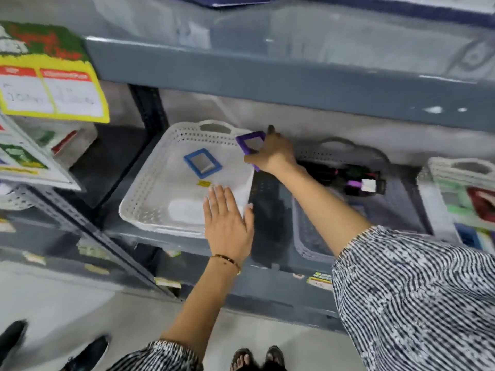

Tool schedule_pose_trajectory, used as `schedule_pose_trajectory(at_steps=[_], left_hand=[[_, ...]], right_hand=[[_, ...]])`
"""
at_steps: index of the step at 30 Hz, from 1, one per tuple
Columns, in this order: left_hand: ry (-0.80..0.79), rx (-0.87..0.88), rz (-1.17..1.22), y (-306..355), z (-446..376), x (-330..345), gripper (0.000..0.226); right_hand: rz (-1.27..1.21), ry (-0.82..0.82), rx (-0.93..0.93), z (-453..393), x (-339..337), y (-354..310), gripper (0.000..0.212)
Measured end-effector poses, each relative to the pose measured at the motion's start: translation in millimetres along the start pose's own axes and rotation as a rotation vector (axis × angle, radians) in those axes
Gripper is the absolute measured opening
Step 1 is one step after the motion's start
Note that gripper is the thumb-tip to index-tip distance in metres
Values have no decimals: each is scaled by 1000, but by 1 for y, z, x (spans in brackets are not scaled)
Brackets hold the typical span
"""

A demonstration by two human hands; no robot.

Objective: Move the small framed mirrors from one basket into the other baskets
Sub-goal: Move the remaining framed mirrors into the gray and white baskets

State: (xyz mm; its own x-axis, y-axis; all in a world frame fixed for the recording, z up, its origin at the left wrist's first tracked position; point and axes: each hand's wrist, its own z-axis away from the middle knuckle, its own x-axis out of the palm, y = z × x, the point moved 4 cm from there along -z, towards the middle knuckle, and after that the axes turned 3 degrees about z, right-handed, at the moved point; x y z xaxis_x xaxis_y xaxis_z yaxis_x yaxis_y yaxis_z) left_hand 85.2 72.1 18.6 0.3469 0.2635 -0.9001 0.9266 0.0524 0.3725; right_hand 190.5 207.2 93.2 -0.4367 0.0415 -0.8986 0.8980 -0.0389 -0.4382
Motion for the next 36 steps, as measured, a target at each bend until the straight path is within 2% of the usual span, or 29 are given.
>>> schedule_pose_trajectory(at_steps=[6, 9, 13, 16, 20, 25, 30, 36], left_hand=[[26, 273, 197, 97, 21, -7, 64], [-18, 409, 242, 151, 36, 3, 63], [-93, 529, 282, 211, 60, 22, 65], [-121, 573, 295, 250, 79, 37, 65], [-144, 565, 283, 292, 97, 64, 65], [-161, 493, 218, 306, 106, 94, 65], [-185, 446, 84, 303, 112, 112, 63], [-154, 447, 39, 306, 113, 114, 58]], right_hand=[[-37, 186, 170, 51, -64, 88, 67], [-11, 296, 293, 85, -105, 147, 60], [18, 316, 483, 128, -147, 229, 43], [23, 312, 591, 154, -171, 287, 46], [-36, 308, 662, 178, -190, 356, 45], [-53, 234, 711, 188, -188, 420, 50], [-44, 213, 764, 196, -180, 463, 42], [-33, 145, 802, 197, -172, 489, 48]])
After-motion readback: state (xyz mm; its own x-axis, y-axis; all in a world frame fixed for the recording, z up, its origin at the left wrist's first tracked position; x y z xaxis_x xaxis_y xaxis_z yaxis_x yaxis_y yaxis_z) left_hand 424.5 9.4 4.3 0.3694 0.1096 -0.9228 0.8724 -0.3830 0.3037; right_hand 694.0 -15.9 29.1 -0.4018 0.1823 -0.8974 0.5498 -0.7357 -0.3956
